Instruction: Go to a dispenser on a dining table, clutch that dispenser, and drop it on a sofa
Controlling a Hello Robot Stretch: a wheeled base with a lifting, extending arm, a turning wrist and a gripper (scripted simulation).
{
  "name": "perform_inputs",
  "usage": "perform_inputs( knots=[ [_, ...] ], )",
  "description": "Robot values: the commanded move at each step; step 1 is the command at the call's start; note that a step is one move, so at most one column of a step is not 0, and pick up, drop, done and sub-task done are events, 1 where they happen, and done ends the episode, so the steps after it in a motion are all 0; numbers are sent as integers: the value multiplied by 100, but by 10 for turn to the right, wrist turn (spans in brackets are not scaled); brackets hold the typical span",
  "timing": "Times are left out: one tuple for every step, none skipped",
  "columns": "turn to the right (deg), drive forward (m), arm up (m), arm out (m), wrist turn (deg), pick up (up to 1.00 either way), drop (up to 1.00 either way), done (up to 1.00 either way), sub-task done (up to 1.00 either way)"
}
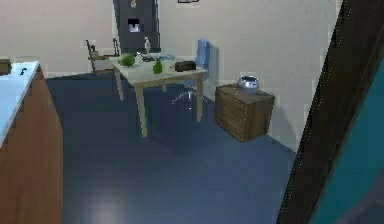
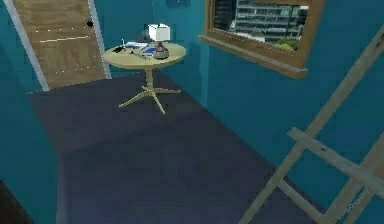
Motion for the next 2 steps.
perform_inputs(
  knots=[
    [0,55,0,0,0,0,0,0,0],
    [-360,0,0,0,0,0,0,0,0]
  ],
)
